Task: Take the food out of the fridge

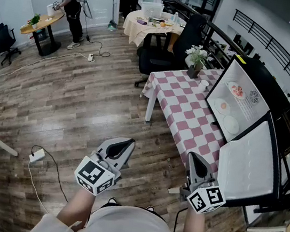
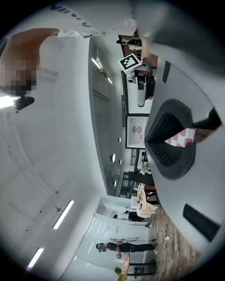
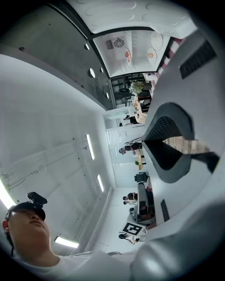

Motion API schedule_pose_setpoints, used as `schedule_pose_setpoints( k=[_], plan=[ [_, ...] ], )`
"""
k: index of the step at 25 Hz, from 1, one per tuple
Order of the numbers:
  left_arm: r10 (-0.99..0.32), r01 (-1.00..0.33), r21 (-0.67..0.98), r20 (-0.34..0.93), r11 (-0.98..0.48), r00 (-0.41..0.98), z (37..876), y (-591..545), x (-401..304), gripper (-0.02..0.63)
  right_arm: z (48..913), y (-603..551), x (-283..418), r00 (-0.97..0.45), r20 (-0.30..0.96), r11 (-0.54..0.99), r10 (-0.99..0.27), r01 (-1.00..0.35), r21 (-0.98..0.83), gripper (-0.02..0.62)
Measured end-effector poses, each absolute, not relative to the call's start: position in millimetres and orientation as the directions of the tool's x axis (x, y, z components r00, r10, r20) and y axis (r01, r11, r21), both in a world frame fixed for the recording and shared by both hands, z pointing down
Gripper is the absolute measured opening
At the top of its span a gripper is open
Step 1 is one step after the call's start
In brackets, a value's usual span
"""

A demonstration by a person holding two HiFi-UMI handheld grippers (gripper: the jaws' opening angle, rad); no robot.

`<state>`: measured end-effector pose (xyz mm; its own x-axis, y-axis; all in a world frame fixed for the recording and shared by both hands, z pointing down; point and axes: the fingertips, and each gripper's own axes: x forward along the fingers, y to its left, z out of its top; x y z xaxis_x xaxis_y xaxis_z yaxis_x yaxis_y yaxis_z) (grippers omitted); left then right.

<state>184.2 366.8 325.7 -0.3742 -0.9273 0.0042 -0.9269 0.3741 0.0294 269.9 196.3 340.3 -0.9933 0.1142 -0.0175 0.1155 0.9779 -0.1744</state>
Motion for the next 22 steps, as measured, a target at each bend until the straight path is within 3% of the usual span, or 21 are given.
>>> schedule_pose_setpoints(
  k=[9, 22],
  plan=[
    [-0.930, -0.930, 0.023, 0.008, 0.368, -0.367, 327.4, 359.5, 189.2, 0.005, 343.5, 191.7, 273.5, -0.993, -0.008, 0.979, 0.118, 0.118, -0.169, 0.021],
    [-0.916, -0.916, 0.025, 0.002, 0.401, -0.401, 325.4, 401.8, 179.8, 0.005, 341.2, 240.3, 254.3, -0.974, -0.011, 0.954, 0.225, 0.222, -0.201, 0.021]
  ],
)
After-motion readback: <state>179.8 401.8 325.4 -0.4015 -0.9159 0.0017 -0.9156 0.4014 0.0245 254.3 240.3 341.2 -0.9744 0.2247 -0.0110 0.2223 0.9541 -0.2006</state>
